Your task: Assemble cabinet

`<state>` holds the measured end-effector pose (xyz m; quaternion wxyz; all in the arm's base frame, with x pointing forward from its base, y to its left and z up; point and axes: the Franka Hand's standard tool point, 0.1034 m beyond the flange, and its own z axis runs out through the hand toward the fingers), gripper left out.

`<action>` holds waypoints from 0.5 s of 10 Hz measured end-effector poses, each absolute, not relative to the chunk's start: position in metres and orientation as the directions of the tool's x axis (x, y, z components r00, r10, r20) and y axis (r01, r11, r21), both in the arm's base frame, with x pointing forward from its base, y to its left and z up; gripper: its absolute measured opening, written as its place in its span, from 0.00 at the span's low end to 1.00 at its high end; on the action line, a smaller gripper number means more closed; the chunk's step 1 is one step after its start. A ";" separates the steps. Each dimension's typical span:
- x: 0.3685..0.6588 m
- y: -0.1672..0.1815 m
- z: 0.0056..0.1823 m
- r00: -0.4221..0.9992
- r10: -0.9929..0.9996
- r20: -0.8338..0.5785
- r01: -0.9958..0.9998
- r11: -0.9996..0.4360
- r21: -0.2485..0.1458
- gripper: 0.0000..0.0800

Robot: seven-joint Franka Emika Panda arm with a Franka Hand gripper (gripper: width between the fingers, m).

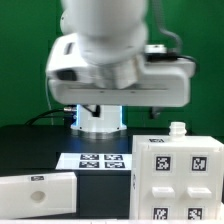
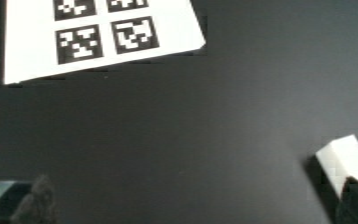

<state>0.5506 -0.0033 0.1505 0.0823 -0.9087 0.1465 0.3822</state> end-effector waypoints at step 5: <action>0.553 -0.008 0.149 0.646 -0.224 -0.730 -0.354 -0.935 -0.027 1.00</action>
Offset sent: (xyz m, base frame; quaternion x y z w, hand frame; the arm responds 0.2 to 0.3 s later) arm 0.0000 0.0000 0.0000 0.0000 0.0000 0.0000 1.0000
